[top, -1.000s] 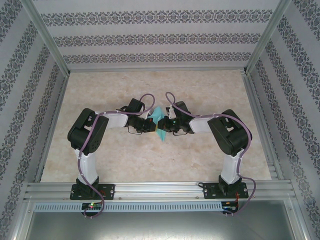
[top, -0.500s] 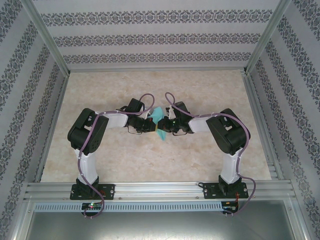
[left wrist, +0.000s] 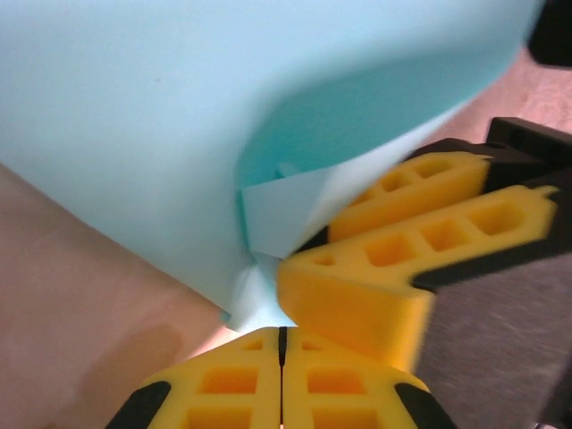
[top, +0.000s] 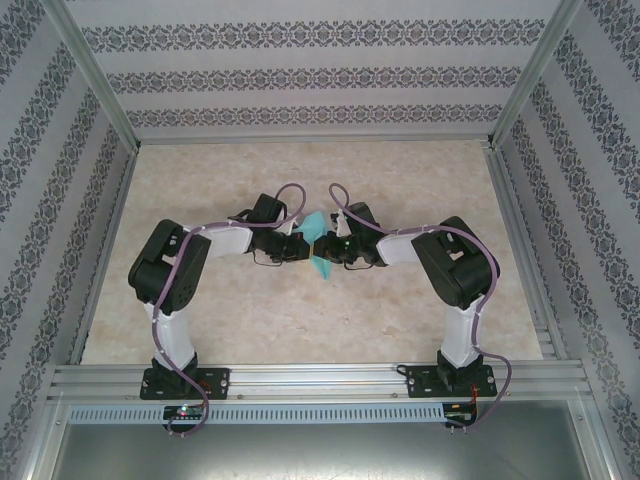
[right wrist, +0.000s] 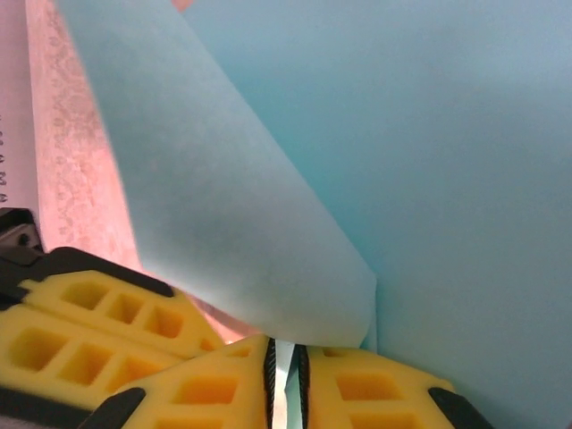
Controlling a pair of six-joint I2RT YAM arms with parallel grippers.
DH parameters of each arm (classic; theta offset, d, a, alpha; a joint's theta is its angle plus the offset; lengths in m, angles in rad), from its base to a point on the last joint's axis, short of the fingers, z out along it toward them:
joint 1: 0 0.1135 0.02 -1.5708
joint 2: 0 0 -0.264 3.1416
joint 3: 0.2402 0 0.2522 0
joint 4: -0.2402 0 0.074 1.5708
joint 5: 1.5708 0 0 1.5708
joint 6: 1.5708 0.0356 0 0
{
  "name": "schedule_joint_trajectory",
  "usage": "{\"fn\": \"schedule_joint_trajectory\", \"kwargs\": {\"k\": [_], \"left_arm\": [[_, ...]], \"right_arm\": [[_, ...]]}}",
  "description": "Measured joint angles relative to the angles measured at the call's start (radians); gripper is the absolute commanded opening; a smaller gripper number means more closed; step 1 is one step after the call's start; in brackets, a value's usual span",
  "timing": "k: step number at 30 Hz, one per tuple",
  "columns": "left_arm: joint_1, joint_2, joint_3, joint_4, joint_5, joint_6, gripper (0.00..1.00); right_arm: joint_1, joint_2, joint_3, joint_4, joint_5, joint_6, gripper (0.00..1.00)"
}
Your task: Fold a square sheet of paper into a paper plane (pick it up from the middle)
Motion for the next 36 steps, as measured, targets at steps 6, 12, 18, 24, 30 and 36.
{"fn": "schedule_joint_trajectory", "kwargs": {"k": [6,12,18,24,30,36], "left_arm": [[0.007,-0.075,0.002,-0.021,-0.018,0.000,0.19],[0.018,-0.101,0.033,-0.051,-0.055,0.000,0.24],[0.035,-0.101,0.089,-0.097,-0.105,0.000,0.29],[0.042,-0.090,0.167,-0.120,-0.104,0.001,0.35],[0.043,-0.021,0.240,-0.144,-0.082,0.019,0.37],[0.043,0.049,0.261,-0.169,-0.039,0.035,0.38]], "right_arm": [[0.000,0.001,0.000,0.018,0.000,-0.007,0.25],[0.002,0.001,-0.001,0.030,-0.002,-0.025,0.28],[0.003,-0.003,-0.002,0.035,-0.004,-0.048,0.33],[0.009,-0.010,-0.002,0.026,0.008,-0.077,0.35],[0.015,-0.016,-0.002,0.016,0.022,-0.105,0.36],[0.024,-0.022,-0.002,0.006,0.035,-0.125,0.38]]}}
